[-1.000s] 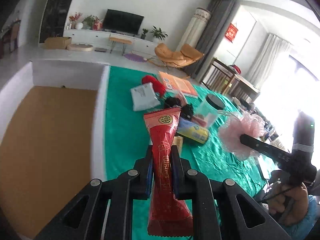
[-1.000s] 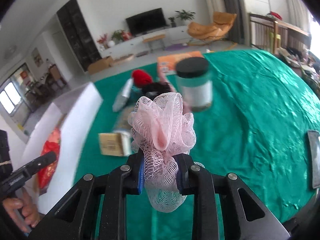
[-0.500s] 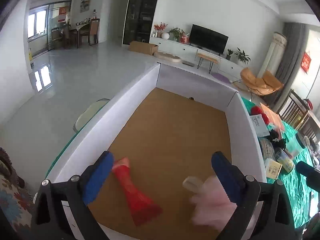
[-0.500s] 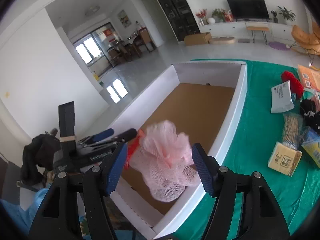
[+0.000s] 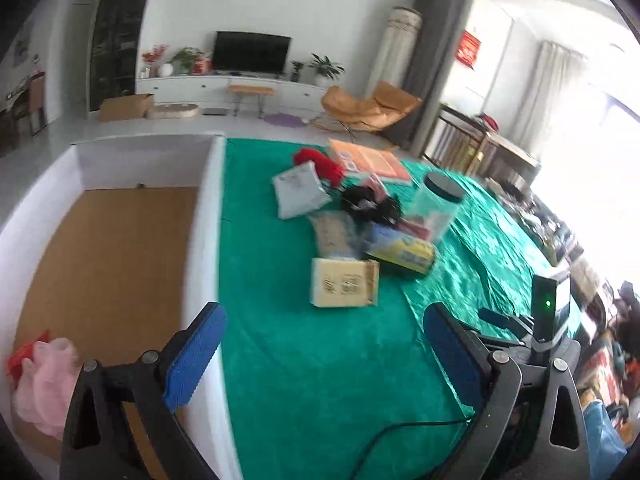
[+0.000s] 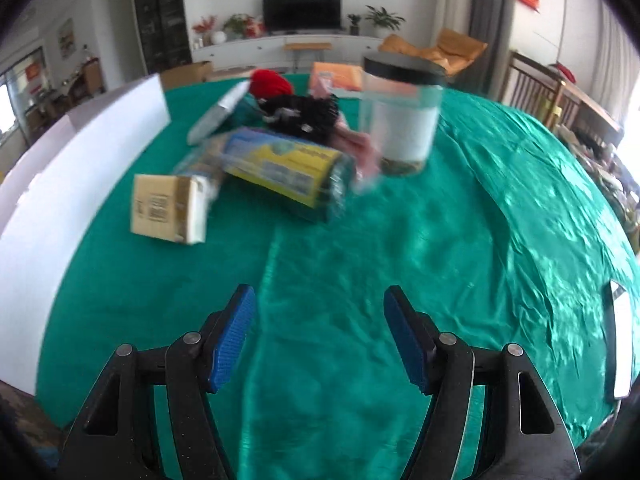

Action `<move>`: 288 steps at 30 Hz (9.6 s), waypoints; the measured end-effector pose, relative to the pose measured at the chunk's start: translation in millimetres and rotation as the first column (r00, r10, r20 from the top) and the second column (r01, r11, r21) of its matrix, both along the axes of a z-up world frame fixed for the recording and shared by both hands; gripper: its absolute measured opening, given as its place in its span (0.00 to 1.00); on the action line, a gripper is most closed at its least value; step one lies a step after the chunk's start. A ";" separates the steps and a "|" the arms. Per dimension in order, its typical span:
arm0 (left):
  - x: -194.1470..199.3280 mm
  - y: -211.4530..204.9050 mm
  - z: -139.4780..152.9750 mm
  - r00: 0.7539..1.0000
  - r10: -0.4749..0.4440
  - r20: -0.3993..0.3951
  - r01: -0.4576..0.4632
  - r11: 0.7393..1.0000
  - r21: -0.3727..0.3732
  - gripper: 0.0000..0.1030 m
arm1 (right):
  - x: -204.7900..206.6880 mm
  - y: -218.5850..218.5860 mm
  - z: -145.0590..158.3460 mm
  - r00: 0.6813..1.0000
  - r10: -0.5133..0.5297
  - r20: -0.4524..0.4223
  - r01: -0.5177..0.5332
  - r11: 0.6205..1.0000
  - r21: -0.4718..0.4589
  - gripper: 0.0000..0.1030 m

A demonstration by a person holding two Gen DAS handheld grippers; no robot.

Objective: Organize soft objects
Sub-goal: 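Return both tools to the table and approach the beige tissue pack, then push and align the beige tissue pack between the left tool fingers, then grasp tissue pack with left tool while right tool grasps blue-yellow roll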

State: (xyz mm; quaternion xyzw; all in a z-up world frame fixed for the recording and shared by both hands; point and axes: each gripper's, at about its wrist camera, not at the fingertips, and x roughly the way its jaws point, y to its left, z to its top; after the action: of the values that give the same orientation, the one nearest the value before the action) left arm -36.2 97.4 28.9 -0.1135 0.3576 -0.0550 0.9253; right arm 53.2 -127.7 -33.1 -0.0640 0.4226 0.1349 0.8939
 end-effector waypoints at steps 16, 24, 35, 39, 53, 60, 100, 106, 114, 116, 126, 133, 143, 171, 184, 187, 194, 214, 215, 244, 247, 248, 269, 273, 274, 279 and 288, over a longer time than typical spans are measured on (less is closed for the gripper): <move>68.8 -52.6 -119.3 0.980 -0.007 -0.200 0.045 0.981 0.189 0.96 | 10.4 -49.2 -17.8 0.974 -0.217 -0.060 0.217 0.976 -0.006 0.70; 75.5 -57.2 -125.0 0.980 -0.015 -0.198 0.063 0.969 0.238 1.00 | 2.1 -47.0 -22.8 0.974 -0.221 -0.058 0.221 0.975 -0.007 0.76; 75.2 -57.3 -125.1 0.980 -0.016 -0.198 0.064 0.969 0.239 1.00 | 0.3 -44.3 -22.6 0.974 -0.217 -0.058 0.217 0.976 -0.006 0.79; 75.2 -57.4 -125.2 0.980 -0.016 -0.198 0.064 0.969 0.239 1.00 | 0.3 -44.4 -22.6 0.974 -0.217 -0.058 0.217 0.976 -0.006 0.80; 75.4 -57.6 -125.4 0.980 -0.016 -0.197 0.064 0.969 0.239 1.00 | 0.0 -44.4 -22.2 0.974 -0.217 -0.058 0.217 0.976 -0.006 0.80; 75.4 -57.6 -125.4 0.980 -0.016 -0.197 0.064 0.969 0.239 1.00 | 0.1 -44.6 -22.1 0.974 -0.217 -0.058 0.217 0.976 -0.006 0.80; 150.8 -46.5 -60.4 0.979 0.046 -0.201 -0.032 0.997 0.070 1.00 | -0.2 -45.0 -22.0 0.974 -0.217 -0.057 0.217 0.976 -0.005 0.80; 154.4 -44.1 -77.9 0.971 0.075 -0.225 -0.060 0.995 0.076 1.00 | -0.2 -45.1 -21.9 0.974 -0.217 -0.057 0.218 0.976 -0.005 0.80; 153.6 -41.5 -89.4 0.964 0.070 -0.256 -0.052 0.996 0.075 1.00 | -0.3 -45.2 -21.8 0.974 -0.217 -0.057 0.217 0.976 -0.005 0.80; 152.9 -41.1 -91.2 0.962 0.067 -0.263 -0.050 0.996 0.072 1.00 | -0.3 -45.3 -21.9 0.974 -0.217 -0.057 0.217 0.976 -0.005 0.80; 143.1 -45.3 -97.2 0.955 0.037 -0.295 -0.015 0.997 0.074 1.00 | -0.3 -45.2 -21.9 0.974 -0.217 -0.057 0.217 0.976 -0.005 0.80; 119.6 -50.3 -99.4 0.938 -0.032 -0.346 0.047 0.998 0.036 1.00 | -0.4 -45.1 -21.9 0.974 -0.218 -0.057 0.218 0.976 -0.005 0.80; 103.3 -67.5 -65.9 0.962 -0.051 -0.267 0.098 0.981 0.166 1.00 | -0.3 -45.2 -21.9 0.974 -0.217 -0.057 0.218 0.976 -0.005 0.80; 114.0 -101.0 -71.7 0.923 -0.163 -0.347 0.283 0.900 0.331 1.00 | -0.4 -44.6 -21.7 0.975 -0.216 -0.057 0.216 0.976 -0.004 0.81; 109.9 -90.6 -57.7 0.925 -0.197 -0.324 0.281 0.930 0.236 1.00 | -0.4 -44.7 -21.6 0.975 -0.216 -0.057 0.216 0.976 -0.004 0.81; 113.4 -96.8 -80.9 0.906 -0.209 -0.368 0.315 0.914 0.255 1.00 | -0.5 -44.8 -21.6 0.975 -0.216 -0.057 0.216 0.976 -0.003 0.81; 103.3 -111.1 -103.3 0.895 -0.208 -0.395 0.364 0.851 0.377 0.98 | -0.5 -44.8 -21.6 0.975 -0.216 -0.057 0.216 0.976 -0.003 0.81; 107.3 -100.5 -87.2 0.934 -0.126 -0.336 0.272 0.858 0.436 0.92 | -0.7 -45.0 -21.3 0.975 -0.215 -0.056 0.216 0.976 -0.003 0.81; 109.1 -99.2 -85.8 0.934 -0.123 -0.336 0.270 0.858 0.436 0.92 | -0.7 -45.0 -21.3 0.975 -0.215 -0.056 0.216 0.976 -0.003 0.81; 125.4 -91.8 -113.0 0.835 -0.238 -0.496 0.379 0.903 0.205 0.93 | -0.8 -45.1 -21.0 0.975 -0.215 -0.056 0.215 0.977 -0.003 0.81; 110.1 -92.8 -111.1 0.803 -0.286 -0.523 0.426 0.890 0.166 0.94 | -0.8 -44.9 -20.9 0.975 -0.215 -0.056 0.215 0.977 -0.003 0.81; 106.8 -94.7 -110.3 0.793 -0.304 -0.528 0.443 0.883 0.156 0.94 | -0.7 -45.2 -21.0 0.975 -0.215 -0.056 0.215 0.977 -0.003 0.81; 87.9 -58.7 -94.8 0.959 -0.048 -0.278 0.097 0.982 0.163 0.58 | 80.0 50.6 35.4 0.946 0.324 0.009 -0.313 0.920 -0.234 0.80; 77.4 -55.7 -81.6 0.967 -0.052 -0.250 0.088 0.987 0.136 0.58 | 116.1 95.1 2.5 0.912 0.400 -0.093 -0.406 0.845 -0.348 0.77; 75.0 -54.3 -76.8 0.970 -0.054 -0.238 0.088 0.987 0.134 0.58 | 120.6 98.5 -4.7 0.916 0.385 -0.115 -0.400 0.844 -0.358 0.75; 64.1 -47.1 -59.6 0.979 -0.061 -0.194 0.082 0.992 0.101 0.58 | 104.7 57.3 11.4 0.947 0.284 -0.150 -0.307 0.937 -0.166 0.61; 46.8 -31.6 -24.0 0.986 -0.081 -0.143 0.078 0.997 -0.025 0.58 | 79.0 -116.3 20.6 0.963 -0.188 -0.194 0.224 0.956 0.188 0.61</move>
State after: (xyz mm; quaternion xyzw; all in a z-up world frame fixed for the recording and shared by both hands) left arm 10.6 65.8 4.9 -0.1117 0.4270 -0.0868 0.8931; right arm 132.2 -244.0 -12.5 0.0864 0.4870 0.0892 0.8645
